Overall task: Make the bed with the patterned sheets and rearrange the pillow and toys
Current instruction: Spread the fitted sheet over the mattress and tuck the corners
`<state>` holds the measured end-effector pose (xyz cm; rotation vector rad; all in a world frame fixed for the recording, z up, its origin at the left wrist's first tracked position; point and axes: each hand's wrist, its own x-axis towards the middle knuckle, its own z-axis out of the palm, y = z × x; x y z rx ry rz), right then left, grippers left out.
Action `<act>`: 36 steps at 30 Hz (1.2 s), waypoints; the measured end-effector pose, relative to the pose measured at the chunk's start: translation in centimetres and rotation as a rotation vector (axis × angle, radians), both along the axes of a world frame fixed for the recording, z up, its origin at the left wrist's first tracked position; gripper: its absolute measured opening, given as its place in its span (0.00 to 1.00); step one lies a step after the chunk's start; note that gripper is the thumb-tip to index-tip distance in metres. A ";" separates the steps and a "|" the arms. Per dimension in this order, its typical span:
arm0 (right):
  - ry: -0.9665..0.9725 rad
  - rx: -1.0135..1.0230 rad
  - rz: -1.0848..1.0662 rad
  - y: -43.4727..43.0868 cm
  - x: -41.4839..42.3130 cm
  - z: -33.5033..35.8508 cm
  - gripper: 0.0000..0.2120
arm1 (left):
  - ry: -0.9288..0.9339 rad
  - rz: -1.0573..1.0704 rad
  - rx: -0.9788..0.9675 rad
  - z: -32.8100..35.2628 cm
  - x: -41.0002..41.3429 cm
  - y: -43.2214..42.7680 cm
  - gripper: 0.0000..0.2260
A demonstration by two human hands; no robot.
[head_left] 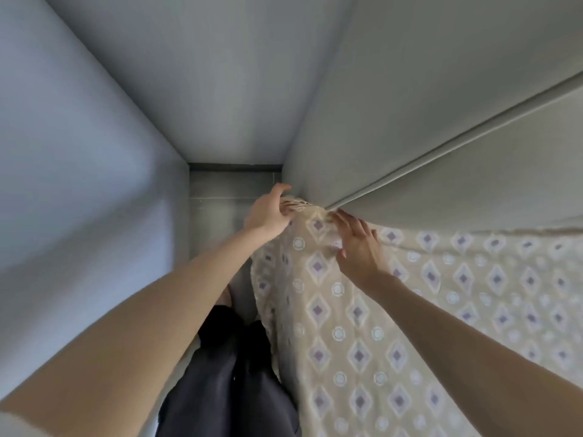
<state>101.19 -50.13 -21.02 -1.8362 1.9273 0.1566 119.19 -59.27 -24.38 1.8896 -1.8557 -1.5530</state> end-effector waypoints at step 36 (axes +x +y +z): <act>-0.164 -0.120 0.228 1.1 -4.5 -2.4 0.23 | -0.273 0.162 -0.406 2.9 -5.9 7.8 0.15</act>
